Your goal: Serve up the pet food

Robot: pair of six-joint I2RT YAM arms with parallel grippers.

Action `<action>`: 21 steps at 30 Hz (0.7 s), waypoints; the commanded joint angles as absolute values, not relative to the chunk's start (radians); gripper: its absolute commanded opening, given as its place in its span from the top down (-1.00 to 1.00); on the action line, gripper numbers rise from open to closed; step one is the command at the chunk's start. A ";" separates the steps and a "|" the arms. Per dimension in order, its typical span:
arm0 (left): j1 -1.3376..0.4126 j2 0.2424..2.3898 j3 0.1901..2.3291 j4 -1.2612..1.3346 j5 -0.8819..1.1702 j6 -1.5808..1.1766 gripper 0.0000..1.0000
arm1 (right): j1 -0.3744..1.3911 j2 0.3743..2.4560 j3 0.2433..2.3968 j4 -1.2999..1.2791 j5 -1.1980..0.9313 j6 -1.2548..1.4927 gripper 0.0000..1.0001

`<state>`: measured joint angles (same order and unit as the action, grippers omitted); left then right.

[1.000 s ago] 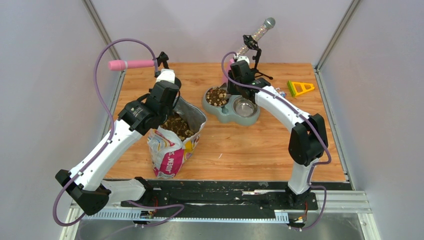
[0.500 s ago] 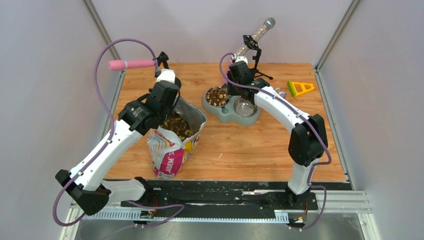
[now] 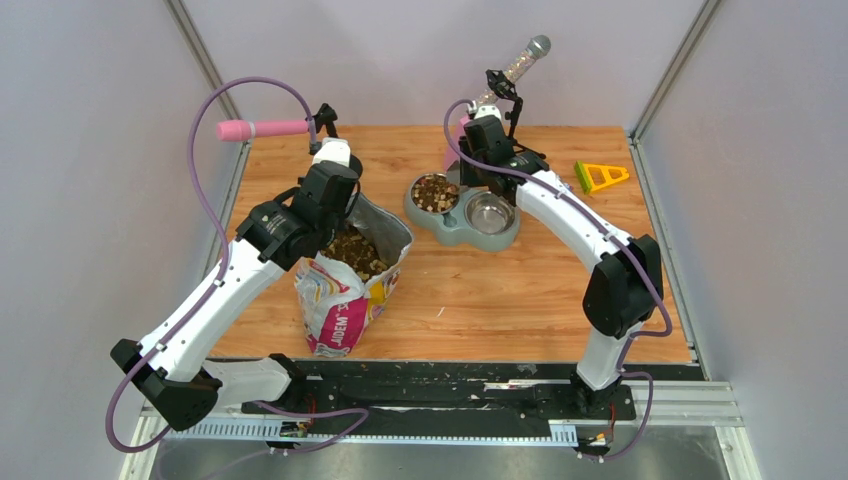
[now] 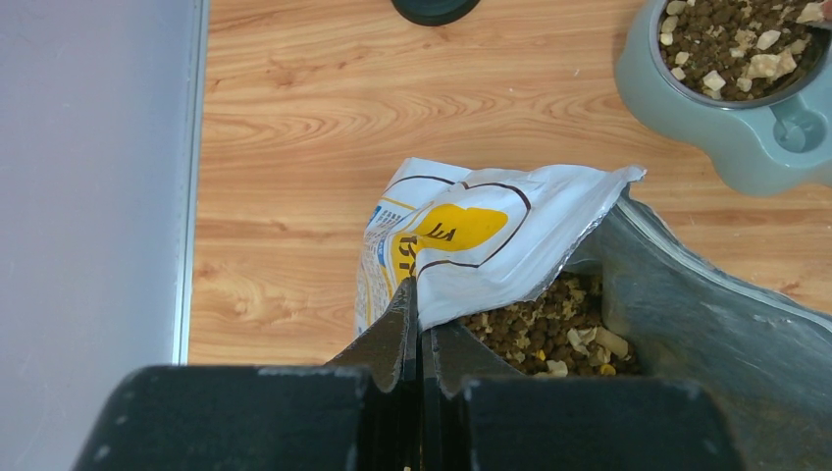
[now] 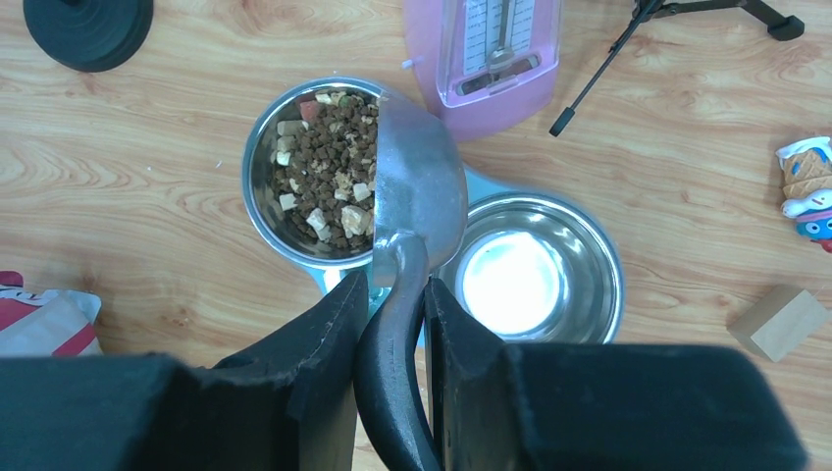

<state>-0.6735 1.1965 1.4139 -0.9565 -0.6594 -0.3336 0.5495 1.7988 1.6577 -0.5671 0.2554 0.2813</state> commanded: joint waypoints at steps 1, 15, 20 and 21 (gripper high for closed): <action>-0.678 1.129 1.449 -0.787 -0.724 -0.333 1.00 | 0.571 1.790 1.734 -0.538 0.233 0.258 1.00; -0.678 1.117 1.438 -0.771 -0.732 -0.324 1.00 | 0.594 1.735 1.667 -0.488 0.284 0.228 1.00; -0.678 1.116 1.436 -0.769 -0.727 -0.324 1.00 | 0.646 1.751 1.700 -0.533 0.396 0.236 1.00; -0.678 1.116 1.436 -0.770 -0.728 -0.324 1.00 | 0.645 1.742 1.673 -0.483 0.389 0.220 1.00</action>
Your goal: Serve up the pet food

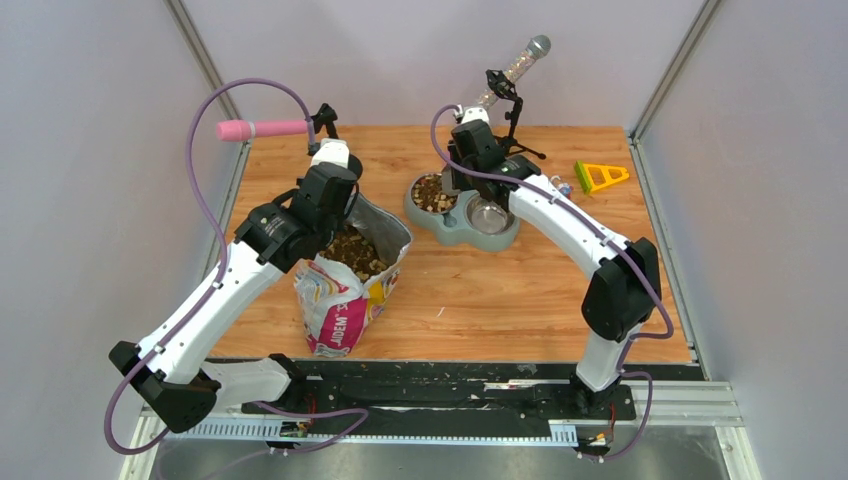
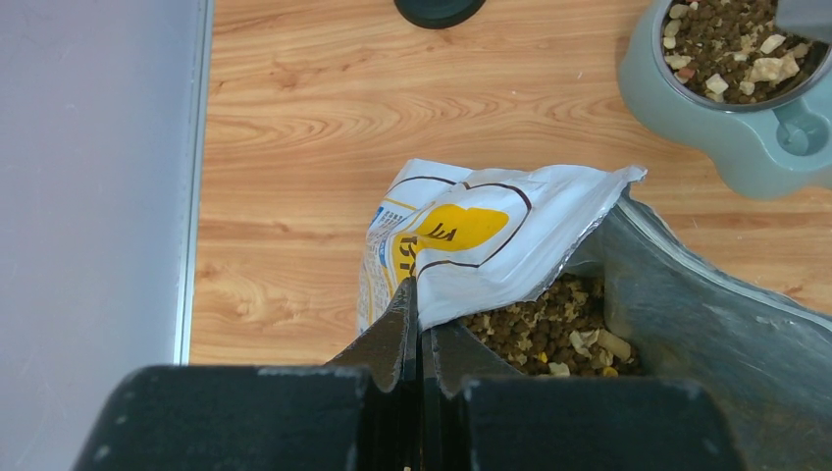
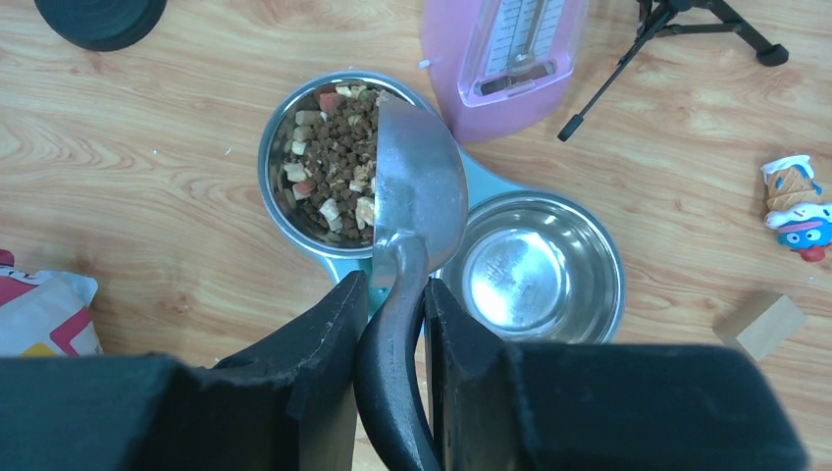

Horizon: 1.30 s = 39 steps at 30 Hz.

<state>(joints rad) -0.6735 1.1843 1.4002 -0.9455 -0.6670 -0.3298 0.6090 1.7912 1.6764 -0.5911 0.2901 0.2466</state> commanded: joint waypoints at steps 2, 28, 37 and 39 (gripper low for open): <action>-0.678 1.115 1.437 -0.770 -0.725 -0.324 1.00 | 0.641 1.740 1.678 -0.503 0.352 0.233 1.00; -0.678 1.113 1.433 -0.765 -0.716 -0.318 1.00 | 0.566 1.283 1.533 -0.539 0.144 0.532 1.00; -0.678 1.114 1.434 -0.765 -0.694 -0.323 1.00 | 0.566 1.172 1.603 -0.583 -0.246 0.616 1.00; -0.678 1.113 1.433 -0.765 -0.691 -0.324 1.00 | 0.566 1.165 1.614 -0.582 -0.325 0.629 1.00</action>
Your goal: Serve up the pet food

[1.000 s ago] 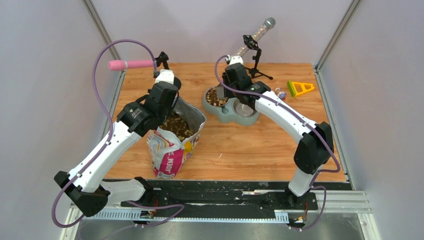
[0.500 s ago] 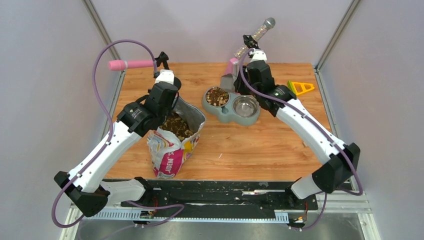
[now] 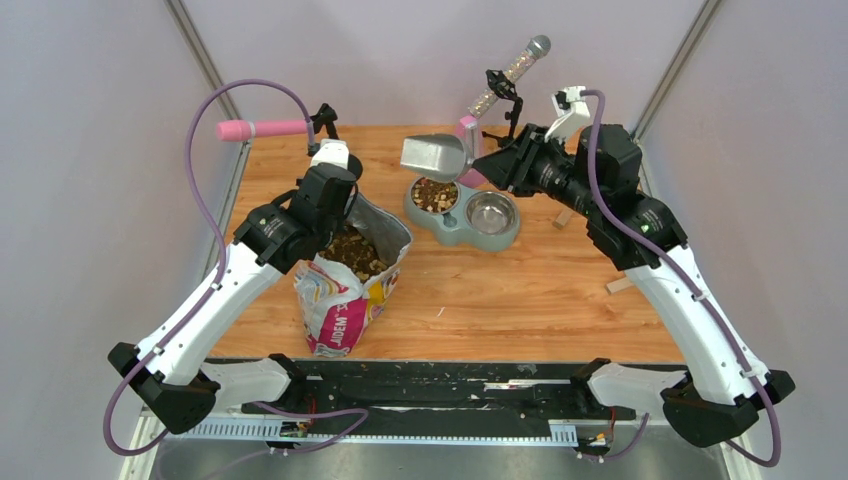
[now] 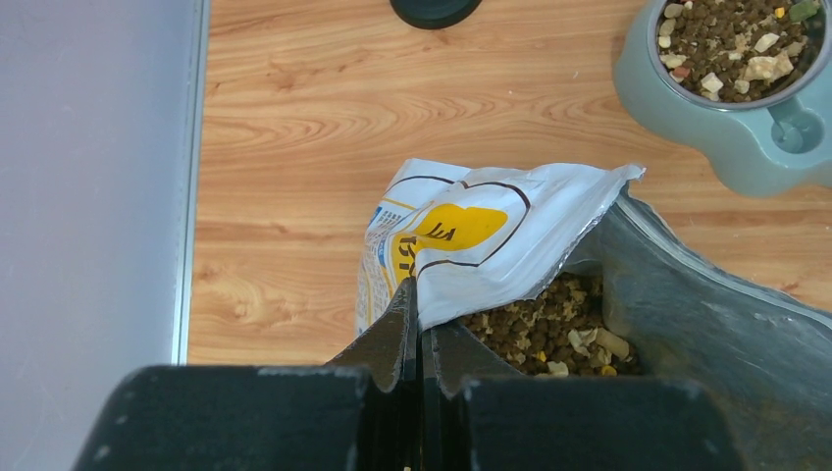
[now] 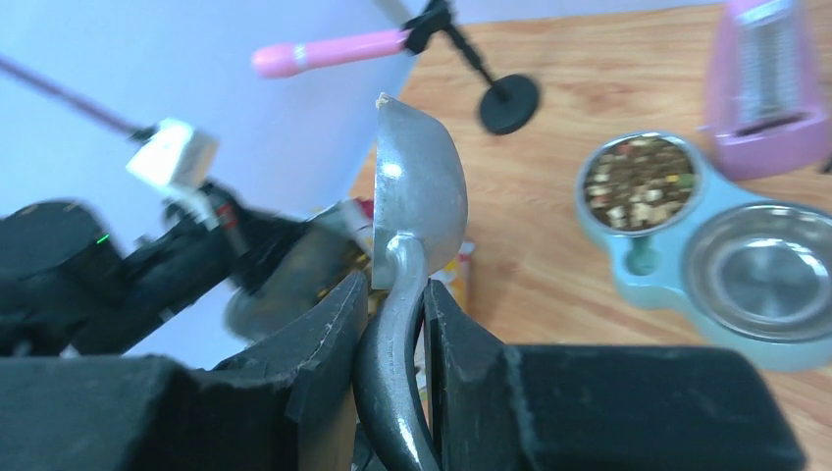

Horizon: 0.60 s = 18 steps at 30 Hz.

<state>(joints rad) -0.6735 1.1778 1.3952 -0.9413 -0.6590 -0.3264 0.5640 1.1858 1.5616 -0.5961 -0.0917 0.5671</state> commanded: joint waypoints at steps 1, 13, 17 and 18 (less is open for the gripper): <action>-0.678 1.113 1.434 -0.765 -0.691 -0.323 1.00 | 0.566 1.162 1.619 -0.580 -0.363 0.633 1.00; -0.679 1.114 1.432 -0.765 -0.684 -0.322 1.00 | 0.567 1.243 1.667 -0.577 -0.616 0.647 1.00; -0.678 1.111 1.432 -0.764 -0.687 -0.320 1.00 | 0.574 1.291 1.685 -0.607 -0.601 0.638 1.00; -0.678 1.111 1.431 -0.764 -0.688 -0.320 1.00 | 0.579 1.308 1.697 -0.635 -0.596 0.631 1.00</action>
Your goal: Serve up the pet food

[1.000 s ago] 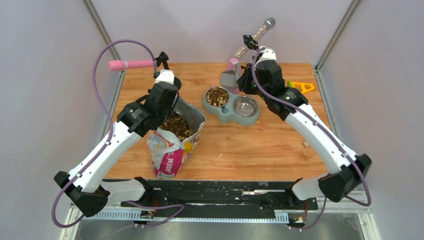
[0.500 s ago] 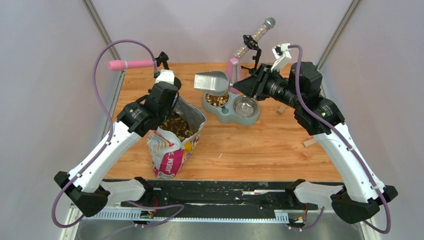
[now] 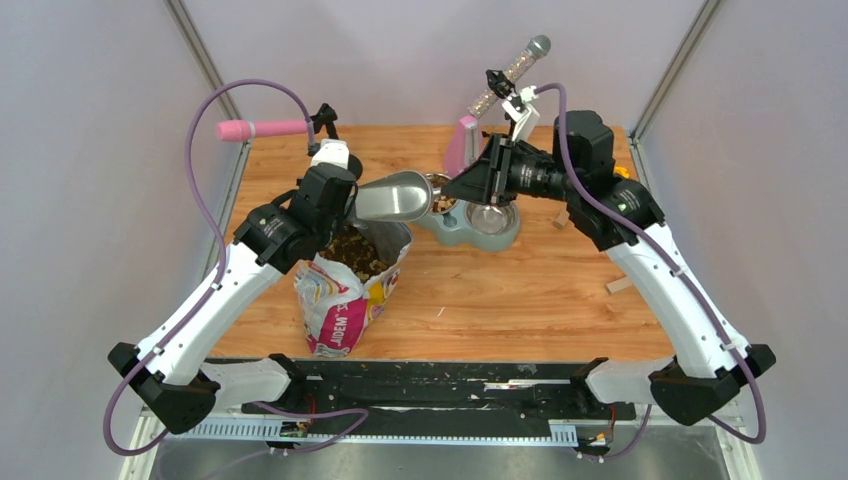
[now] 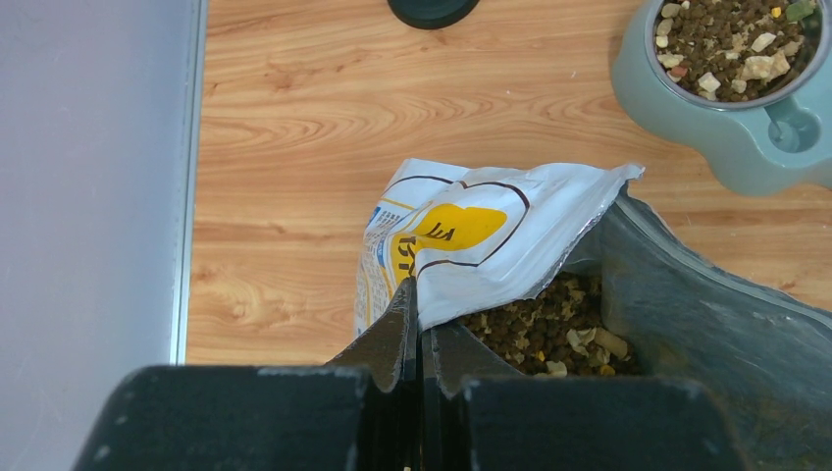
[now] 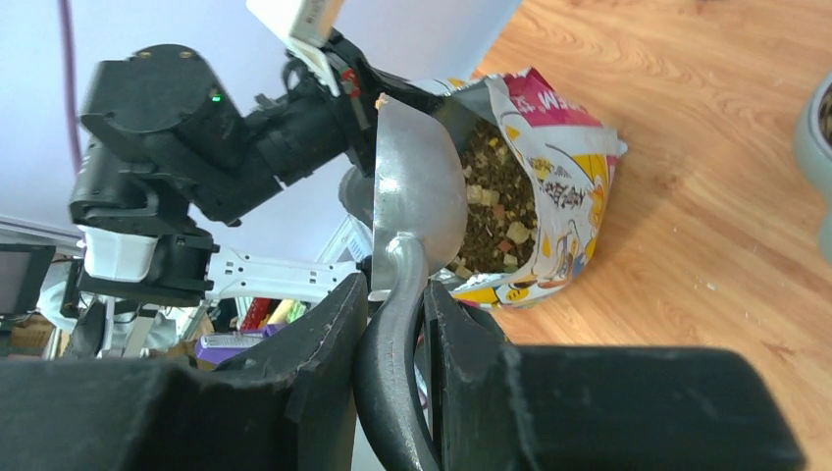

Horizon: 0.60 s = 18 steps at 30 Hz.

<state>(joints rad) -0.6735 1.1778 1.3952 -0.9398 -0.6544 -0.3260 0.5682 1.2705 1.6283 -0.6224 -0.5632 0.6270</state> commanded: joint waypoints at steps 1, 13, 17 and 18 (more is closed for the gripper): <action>-0.678 1.110 1.432 -0.764 -0.690 -0.319 1.00 | 0.586 1.324 1.712 -0.657 -0.589 0.621 1.00; -0.678 1.097 1.428 -0.758 -0.700 -0.322 1.00 | 0.814 1.537 1.995 -1.050 -0.037 0.457 1.00; -0.678 1.094 1.427 -0.756 -0.699 -0.324 1.00 | 0.900 1.657 2.129 -1.155 0.136 0.451 1.00; -0.678 1.094 1.427 -0.757 -0.698 -0.326 1.00 | 0.917 1.690 2.166 -1.180 0.172 0.450 1.00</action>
